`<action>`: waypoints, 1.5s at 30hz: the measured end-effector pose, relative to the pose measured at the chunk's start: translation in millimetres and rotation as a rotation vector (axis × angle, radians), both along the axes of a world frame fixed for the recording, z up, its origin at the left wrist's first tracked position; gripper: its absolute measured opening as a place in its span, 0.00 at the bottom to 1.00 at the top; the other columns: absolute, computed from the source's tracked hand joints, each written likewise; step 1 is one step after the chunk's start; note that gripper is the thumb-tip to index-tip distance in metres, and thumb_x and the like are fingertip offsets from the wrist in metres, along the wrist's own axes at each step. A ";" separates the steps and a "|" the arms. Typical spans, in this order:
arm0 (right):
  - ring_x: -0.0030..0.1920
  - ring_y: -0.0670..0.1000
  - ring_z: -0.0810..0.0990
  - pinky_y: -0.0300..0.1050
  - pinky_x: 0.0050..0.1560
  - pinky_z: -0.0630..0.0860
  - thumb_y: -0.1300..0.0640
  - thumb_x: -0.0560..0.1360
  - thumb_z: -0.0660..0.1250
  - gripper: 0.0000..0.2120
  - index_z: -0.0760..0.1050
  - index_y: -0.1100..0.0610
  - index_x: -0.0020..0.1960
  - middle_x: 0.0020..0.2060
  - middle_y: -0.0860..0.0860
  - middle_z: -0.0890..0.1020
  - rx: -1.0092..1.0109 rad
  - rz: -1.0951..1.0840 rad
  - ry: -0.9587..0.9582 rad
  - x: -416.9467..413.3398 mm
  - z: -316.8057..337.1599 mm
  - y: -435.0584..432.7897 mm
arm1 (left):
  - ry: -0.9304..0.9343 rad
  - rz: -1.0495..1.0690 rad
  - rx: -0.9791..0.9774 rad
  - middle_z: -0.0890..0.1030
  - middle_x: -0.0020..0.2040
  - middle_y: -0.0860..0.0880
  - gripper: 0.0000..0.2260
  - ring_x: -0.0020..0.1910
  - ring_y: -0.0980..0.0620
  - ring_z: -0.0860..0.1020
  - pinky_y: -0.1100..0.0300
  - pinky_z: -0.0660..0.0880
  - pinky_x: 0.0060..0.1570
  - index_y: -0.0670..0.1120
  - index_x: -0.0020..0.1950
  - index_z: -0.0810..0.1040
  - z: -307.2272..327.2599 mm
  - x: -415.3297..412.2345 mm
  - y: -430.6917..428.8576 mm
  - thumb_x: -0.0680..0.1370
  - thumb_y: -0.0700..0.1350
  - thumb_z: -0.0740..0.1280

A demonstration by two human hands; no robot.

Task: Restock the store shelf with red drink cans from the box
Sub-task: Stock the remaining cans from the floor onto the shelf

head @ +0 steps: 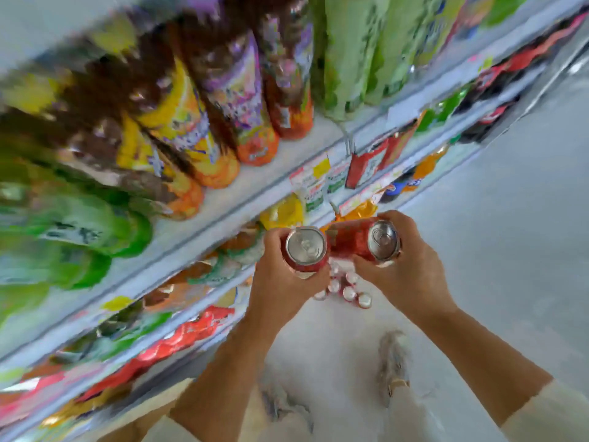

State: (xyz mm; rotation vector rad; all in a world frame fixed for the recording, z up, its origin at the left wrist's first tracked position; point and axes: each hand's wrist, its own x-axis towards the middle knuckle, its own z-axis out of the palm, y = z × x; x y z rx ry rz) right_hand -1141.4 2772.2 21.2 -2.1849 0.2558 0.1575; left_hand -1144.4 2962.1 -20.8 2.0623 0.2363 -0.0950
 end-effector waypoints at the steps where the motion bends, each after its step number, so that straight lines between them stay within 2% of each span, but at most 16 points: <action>1: 0.36 0.42 0.75 0.26 0.34 0.67 0.48 0.63 0.76 0.27 0.66 0.38 0.57 0.39 0.35 0.77 -0.002 -0.002 -0.041 0.6 31.3 5.5 | -0.076 0.003 0.010 0.81 0.45 0.61 0.26 0.42 0.62 0.80 0.67 0.74 0.41 0.60 0.52 0.67 33.9 1.1 6.0 0.64 0.49 0.81; 4: 0.42 0.35 0.73 0.25 0.41 0.65 0.42 0.60 0.73 0.29 0.66 0.36 0.57 0.44 0.33 0.77 0.012 0.022 -0.218 -2.5 113.2 23.1 | -0.217 0.001 0.027 0.79 0.48 0.66 0.26 0.43 0.68 0.79 0.74 0.71 0.42 0.57 0.52 0.70 131.4 -6.0 24.5 0.63 0.48 0.81; 6: 0.45 0.30 0.73 0.20 0.45 0.65 0.36 0.56 0.68 0.29 0.66 0.36 0.56 0.46 0.30 0.75 0.062 0.062 -0.347 -6.2 164.1 35.7 | -0.302 -0.024 0.031 0.80 0.49 0.66 0.26 0.46 0.67 0.79 0.71 0.73 0.44 0.58 0.56 0.71 184.6 -15.3 39.1 0.62 0.51 0.79; 8: 0.48 0.28 0.75 0.20 0.46 0.66 0.37 0.56 0.68 0.26 0.68 0.36 0.54 0.44 0.33 0.78 0.126 0.129 -0.435 -12.0 209.7 48.1 | -0.384 -0.030 0.025 0.81 0.50 0.65 0.27 0.48 0.65 0.80 0.68 0.75 0.47 0.61 0.57 0.70 229.7 -26.9 55.6 0.62 0.53 0.78; 11: 0.43 0.39 0.82 0.28 0.41 0.74 0.41 0.59 0.73 0.25 0.67 0.30 0.52 0.48 0.32 0.78 0.156 0.254 -0.513 -22.0 266.7 70.3 | -0.504 0.001 -0.021 0.82 0.48 0.64 0.25 0.47 0.64 0.80 0.72 0.73 0.45 0.61 0.55 0.71 284.8 -49.5 82.2 0.61 0.54 0.76; 14: 0.42 0.34 0.80 0.25 0.42 0.72 0.57 0.65 0.79 0.26 0.69 0.36 0.51 0.45 0.29 0.78 0.165 0.332 -0.633 -22.5 307.9 96.9 | -0.636 0.084 -0.059 0.81 0.44 0.67 0.22 0.43 0.67 0.79 0.77 0.70 0.41 0.59 0.52 0.73 326.0 -64.7 116.5 0.59 0.57 0.72; 16: 0.45 0.33 0.79 0.25 0.43 0.72 0.60 0.67 0.76 0.25 0.69 0.38 0.52 0.44 0.28 0.78 0.182 0.368 -0.672 -14.3 328.6 117.6 | -0.705 0.153 -0.073 0.81 0.44 0.66 0.22 0.41 0.67 0.79 0.77 0.70 0.41 0.58 0.52 0.73 343.0 -63.6 143.6 0.60 0.57 0.71; 21: 0.48 0.30 0.76 0.23 0.46 0.70 0.53 0.64 0.76 0.26 0.68 0.40 0.56 0.45 0.28 0.77 0.188 0.419 -0.700 32.6 343.0 173.8 | -0.761 0.333 0.008 0.81 0.47 0.68 0.25 0.45 0.67 0.79 0.76 0.70 0.45 0.56 0.57 0.73 347.8 -47.8 199.6 0.61 0.59 0.71; 24: 0.49 0.38 0.78 0.29 0.47 0.69 0.51 0.63 0.77 0.32 0.67 0.48 0.63 0.49 0.37 0.77 0.146 0.446 -0.657 73.0 334.2 197.3 | -0.781 0.452 0.058 0.81 0.46 0.65 0.27 0.45 0.68 0.79 0.76 0.70 0.44 0.58 0.59 0.71 338.6 -43.7 207.3 0.62 0.60 0.72; 27: 0.53 0.46 0.77 0.36 0.51 0.70 0.52 0.65 0.77 0.28 0.68 0.48 0.60 0.50 0.43 0.77 0.105 0.537 -0.607 108.5 332.2 214.6 | -0.807 0.550 0.076 0.80 0.47 0.65 0.27 0.46 0.71 0.78 0.77 0.70 0.45 0.57 0.61 0.71 335.2 -36.3 201.7 0.64 0.57 0.74; 30: 0.56 0.48 0.77 0.41 0.56 0.71 0.52 0.67 0.76 0.26 0.69 0.47 0.61 0.53 0.44 0.77 0.120 0.603 -0.565 130.5 331.1 226.3 | -0.837 0.598 0.097 0.79 0.50 0.69 0.29 0.49 0.68 0.79 0.72 0.73 0.50 0.56 0.63 0.72 329.8 -26.5 195.3 0.64 0.60 0.73; 34: 0.56 0.46 0.76 0.37 0.54 0.70 0.50 0.69 0.75 0.26 0.68 0.46 0.63 0.56 0.45 0.77 0.198 0.611 -0.536 142.4 324.9 237.7 | -0.874 0.660 0.084 0.80 0.52 0.68 0.31 0.51 0.65 0.79 0.63 0.76 0.52 0.56 0.65 0.72 324.0 -19.9 187.7 0.64 0.60 0.74; 36: 0.56 0.45 0.75 0.36 0.53 0.69 0.50 0.69 0.76 0.27 0.66 0.44 0.61 0.57 0.46 0.76 0.226 0.631 -0.512 143.1 317.4 238.3 | -0.891 0.672 0.066 0.80 0.54 0.64 0.31 0.51 0.66 0.79 0.66 0.75 0.52 0.55 0.65 0.71 322.8 -20.1 183.8 0.64 0.60 0.73; 39: 0.60 0.48 0.75 0.43 0.58 0.70 0.53 0.68 0.77 0.34 0.64 0.49 0.68 0.62 0.48 0.75 0.227 0.670 -0.442 145.1 305.1 231.8 | -0.875 0.646 0.059 0.78 0.55 0.62 0.31 0.53 0.66 0.78 0.71 0.73 0.51 0.58 0.65 0.69 319.3 -22.6 181.6 0.64 0.60 0.73; 43: 0.59 0.47 0.76 0.42 0.56 0.71 0.51 0.68 0.77 0.32 0.67 0.54 0.68 0.61 0.47 0.76 0.130 0.673 -0.450 155.9 300.8 241.6 | -0.819 0.625 0.122 0.79 0.58 0.55 0.33 0.56 0.56 0.79 0.53 0.79 0.53 0.57 0.66 0.69 308.9 -25.0 184.2 0.64 0.60 0.76; 45: 0.58 0.48 0.76 0.43 0.58 0.72 0.49 0.68 0.77 0.33 0.68 0.54 0.68 0.60 0.47 0.77 0.085 0.683 -0.467 166.2 303.1 258.9 | -0.826 0.634 0.117 0.79 0.56 0.55 0.31 0.54 0.56 0.79 0.54 0.80 0.52 0.55 0.65 0.71 307.3 -24.6 185.3 0.65 0.59 0.76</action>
